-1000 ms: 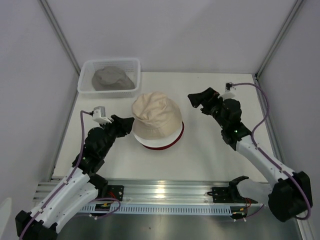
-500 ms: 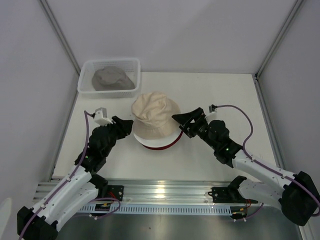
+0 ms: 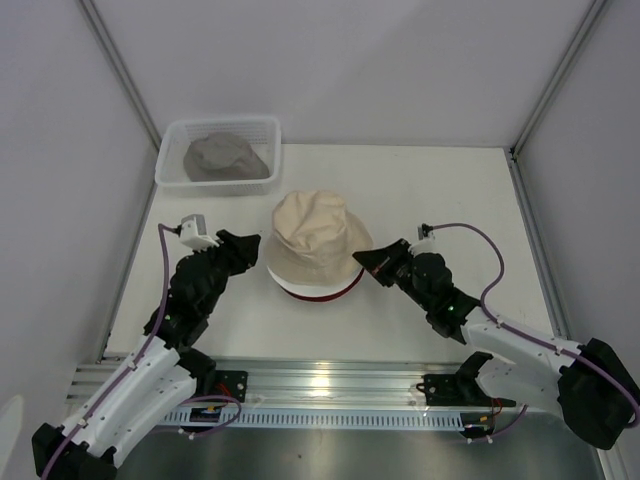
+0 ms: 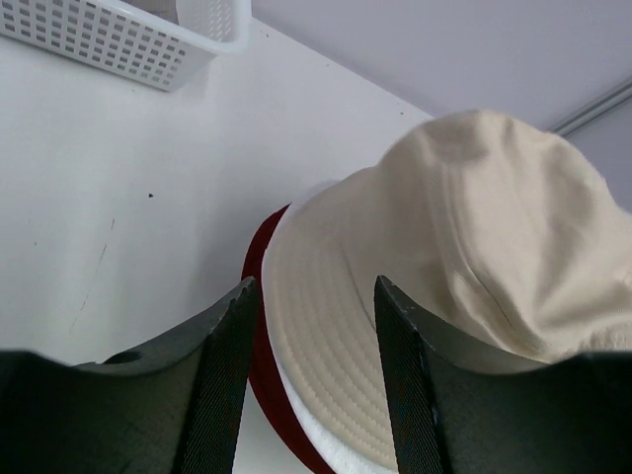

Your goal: Stack the hats

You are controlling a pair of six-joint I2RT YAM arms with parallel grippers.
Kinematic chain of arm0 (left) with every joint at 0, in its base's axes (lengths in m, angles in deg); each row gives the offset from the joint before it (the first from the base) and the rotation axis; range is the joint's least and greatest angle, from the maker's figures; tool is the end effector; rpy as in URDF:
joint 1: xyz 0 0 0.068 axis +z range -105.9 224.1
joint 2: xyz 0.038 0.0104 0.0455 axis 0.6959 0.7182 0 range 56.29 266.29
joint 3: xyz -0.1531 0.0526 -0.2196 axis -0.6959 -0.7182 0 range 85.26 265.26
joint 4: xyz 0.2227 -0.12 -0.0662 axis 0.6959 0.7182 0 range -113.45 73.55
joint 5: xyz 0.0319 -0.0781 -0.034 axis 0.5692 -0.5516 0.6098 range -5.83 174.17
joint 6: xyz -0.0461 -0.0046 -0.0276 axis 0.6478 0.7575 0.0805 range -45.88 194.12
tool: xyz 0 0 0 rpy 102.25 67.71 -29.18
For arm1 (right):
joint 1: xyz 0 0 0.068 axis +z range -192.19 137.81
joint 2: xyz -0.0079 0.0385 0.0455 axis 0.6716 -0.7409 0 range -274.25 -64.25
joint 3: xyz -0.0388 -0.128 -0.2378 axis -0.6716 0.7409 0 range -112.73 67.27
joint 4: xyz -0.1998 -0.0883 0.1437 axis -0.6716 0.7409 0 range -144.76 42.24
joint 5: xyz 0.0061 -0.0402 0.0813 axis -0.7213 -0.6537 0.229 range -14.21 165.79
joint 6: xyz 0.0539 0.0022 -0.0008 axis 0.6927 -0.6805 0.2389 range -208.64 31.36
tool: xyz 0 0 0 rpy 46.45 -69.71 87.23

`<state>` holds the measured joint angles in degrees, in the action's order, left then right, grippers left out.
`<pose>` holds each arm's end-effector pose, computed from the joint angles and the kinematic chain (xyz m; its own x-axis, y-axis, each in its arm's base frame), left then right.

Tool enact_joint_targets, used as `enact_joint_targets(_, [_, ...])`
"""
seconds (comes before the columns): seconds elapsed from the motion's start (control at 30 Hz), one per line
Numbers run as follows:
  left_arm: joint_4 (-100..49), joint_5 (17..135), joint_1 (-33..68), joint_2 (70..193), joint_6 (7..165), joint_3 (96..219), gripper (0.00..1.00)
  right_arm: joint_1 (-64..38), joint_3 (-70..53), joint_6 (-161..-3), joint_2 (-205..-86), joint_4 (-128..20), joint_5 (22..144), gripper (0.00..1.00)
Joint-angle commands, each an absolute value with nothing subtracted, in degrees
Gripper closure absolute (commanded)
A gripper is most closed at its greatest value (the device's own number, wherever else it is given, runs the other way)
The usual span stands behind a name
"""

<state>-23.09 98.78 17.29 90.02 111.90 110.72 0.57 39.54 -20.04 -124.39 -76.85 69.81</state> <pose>0.1459 -0.0636 0.2679 -0.2369 -0.5445 -0.8046 0.0869 0.8130 -0.5758 0.1753 0.1569 0.2422 -0.6066 0.7002 -0.3764 -0.0965 0.4052 0.9091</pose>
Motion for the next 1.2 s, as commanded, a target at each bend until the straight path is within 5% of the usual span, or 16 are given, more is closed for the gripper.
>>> enact_joint_targets(0.0, [-25.6, 100.3, 17.8, 89.7, 109.5, 114.0, 0.46, 0.9, 44.6, -24.6, -122.1, -76.3, 66.6, 1.00])
enact_joint_targets(0.53, [-28.4, 93.2, 18.2, 101.9, 113.7, 117.2, 0.45, 1.1, 43.1, -38.0, -139.2, -83.9, 72.8, 1.00])
enact_joint_targets(0.9, [-32.1, 86.0, 19.6, 104.0, 117.5, 115.0, 0.62, 1.0, 40.7, -41.1, -136.5, -79.1, 71.1, 1.00])
enact_joint_targets(1.17, [-35.5, 81.2, 19.6, 110.8, 116.7, 115.4, 0.49, 0.7, 38.9, -43.5, -133.7, -74.1, 69.9, 0.97])
